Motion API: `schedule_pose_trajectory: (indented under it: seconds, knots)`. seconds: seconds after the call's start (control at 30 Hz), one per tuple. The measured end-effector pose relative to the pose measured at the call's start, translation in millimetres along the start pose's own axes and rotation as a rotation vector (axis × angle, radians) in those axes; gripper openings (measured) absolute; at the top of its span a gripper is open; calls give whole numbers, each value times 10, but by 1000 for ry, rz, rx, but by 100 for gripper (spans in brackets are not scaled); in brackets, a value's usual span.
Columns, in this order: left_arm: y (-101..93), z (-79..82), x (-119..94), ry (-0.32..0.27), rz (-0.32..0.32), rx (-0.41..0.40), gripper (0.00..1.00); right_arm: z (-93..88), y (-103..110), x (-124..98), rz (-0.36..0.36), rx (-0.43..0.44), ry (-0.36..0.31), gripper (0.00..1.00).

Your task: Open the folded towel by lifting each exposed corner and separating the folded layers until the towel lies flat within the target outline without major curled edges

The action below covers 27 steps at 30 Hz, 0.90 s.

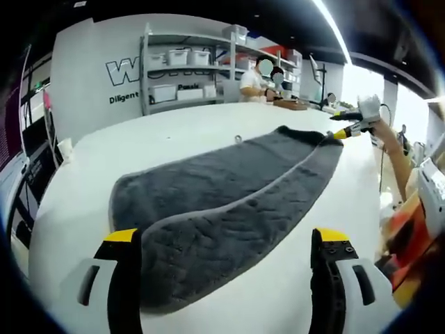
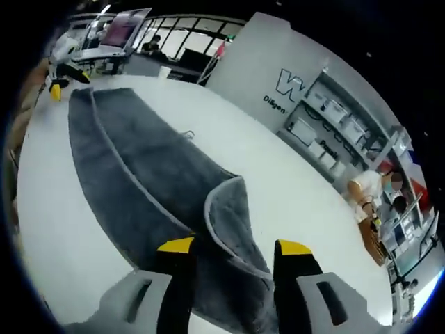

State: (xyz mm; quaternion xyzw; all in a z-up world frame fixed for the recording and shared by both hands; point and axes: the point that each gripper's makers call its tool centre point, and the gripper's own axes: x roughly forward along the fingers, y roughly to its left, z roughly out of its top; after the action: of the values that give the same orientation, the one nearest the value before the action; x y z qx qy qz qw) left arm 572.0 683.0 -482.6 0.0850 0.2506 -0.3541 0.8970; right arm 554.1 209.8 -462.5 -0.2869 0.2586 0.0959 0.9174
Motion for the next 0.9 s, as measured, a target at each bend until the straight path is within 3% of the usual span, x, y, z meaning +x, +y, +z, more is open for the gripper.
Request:
schedule_pose_trajectory:
  seconds: [0.1, 0.27, 0.6, 0.9]
  knots:
    - [9, -7, -10, 2, 5, -1, 99, 4, 57, 66, 17, 0, -6, 29]
    - [4, -35, -9, 15, 4, -1, 99, 36, 188, 207, 56, -37, -19, 1]
    - [9, -48, -14, 21, 4, 1, 98, 25, 265, 309, 92, -60, 1, 0]
    - [7, -68, -10, 29, 1, 4, 97, 29, 218, 277, 74, -44, -1, 0]
